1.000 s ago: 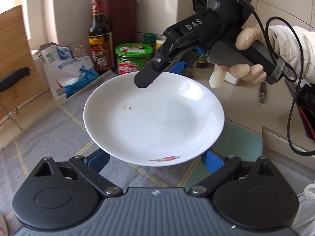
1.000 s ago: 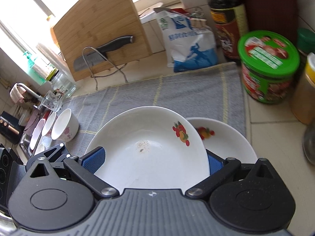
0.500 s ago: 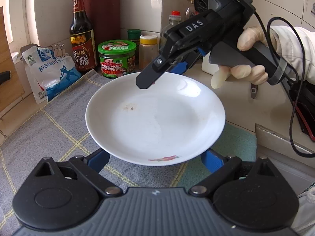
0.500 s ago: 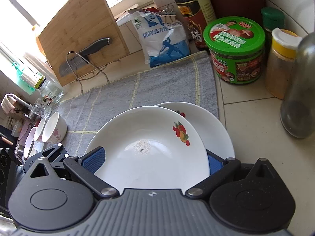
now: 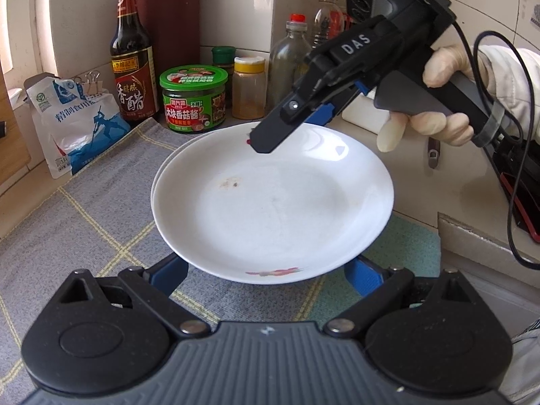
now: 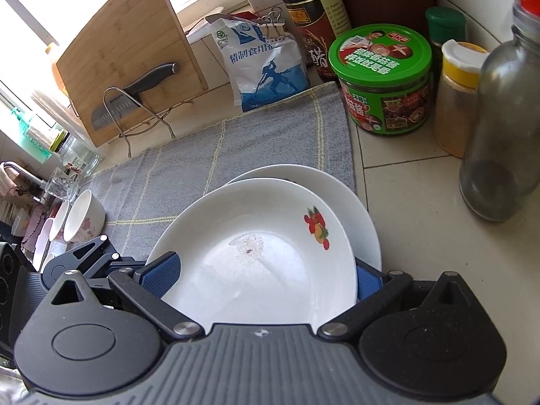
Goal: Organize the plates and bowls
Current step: 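Lower the plate onto the plate stack and open the right tool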
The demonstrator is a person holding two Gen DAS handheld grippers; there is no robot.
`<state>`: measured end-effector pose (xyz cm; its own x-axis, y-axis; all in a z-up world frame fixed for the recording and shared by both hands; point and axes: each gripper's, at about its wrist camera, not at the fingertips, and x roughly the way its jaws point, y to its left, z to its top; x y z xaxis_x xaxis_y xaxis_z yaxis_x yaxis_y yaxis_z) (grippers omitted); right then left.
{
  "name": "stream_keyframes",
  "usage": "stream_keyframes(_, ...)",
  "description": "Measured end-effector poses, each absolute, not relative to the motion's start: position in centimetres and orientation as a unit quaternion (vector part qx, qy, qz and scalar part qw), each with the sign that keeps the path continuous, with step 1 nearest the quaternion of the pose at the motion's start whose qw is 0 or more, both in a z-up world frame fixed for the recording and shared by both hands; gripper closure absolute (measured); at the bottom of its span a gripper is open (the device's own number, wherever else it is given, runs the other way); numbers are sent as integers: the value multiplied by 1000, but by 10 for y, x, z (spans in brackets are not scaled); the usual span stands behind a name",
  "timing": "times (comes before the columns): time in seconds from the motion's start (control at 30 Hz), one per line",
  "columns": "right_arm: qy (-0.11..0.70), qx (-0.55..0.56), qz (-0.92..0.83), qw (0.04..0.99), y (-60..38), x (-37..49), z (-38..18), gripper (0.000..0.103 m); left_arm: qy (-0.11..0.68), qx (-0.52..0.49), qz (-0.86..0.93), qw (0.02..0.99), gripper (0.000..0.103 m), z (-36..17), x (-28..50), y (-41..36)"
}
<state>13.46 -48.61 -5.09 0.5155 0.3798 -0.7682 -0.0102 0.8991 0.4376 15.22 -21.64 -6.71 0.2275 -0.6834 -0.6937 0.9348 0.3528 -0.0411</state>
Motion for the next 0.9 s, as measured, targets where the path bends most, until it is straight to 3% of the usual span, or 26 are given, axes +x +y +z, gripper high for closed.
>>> stream_keyframes(0.9,502,124,42,855,-468,110,-43,0,308,202,-520,770,5,-73,157,-219)
